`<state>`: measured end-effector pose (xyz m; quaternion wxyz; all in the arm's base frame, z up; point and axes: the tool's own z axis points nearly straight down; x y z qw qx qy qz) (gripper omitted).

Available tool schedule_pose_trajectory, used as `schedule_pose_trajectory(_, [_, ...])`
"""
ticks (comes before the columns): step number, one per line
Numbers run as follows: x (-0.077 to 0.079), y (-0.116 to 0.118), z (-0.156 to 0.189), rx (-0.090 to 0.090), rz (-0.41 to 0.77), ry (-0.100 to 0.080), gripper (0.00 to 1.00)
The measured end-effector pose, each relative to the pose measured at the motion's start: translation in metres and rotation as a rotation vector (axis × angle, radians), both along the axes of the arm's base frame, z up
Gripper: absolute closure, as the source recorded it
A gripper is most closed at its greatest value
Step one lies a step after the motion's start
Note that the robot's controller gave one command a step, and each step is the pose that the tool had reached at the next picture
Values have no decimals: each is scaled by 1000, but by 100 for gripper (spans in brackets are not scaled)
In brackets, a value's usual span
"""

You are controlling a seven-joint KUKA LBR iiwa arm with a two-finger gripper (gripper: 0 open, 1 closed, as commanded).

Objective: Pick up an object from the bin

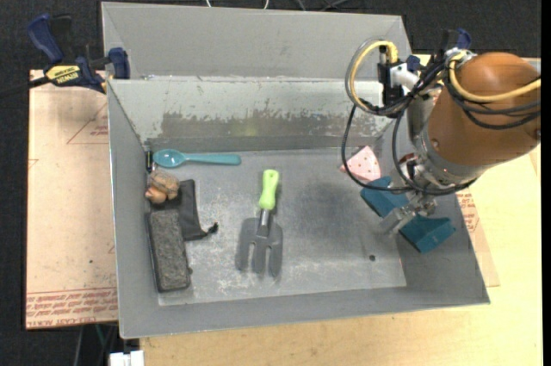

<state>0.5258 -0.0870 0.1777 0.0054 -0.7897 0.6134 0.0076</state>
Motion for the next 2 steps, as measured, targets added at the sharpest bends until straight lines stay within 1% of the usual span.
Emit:
schedule_pose_trajectory(1, [-13, -15, -45, 1, 125, 2, 100])
schedule_pose_trajectory(2, [-2, -6, 13, 6, 129, 7, 100])
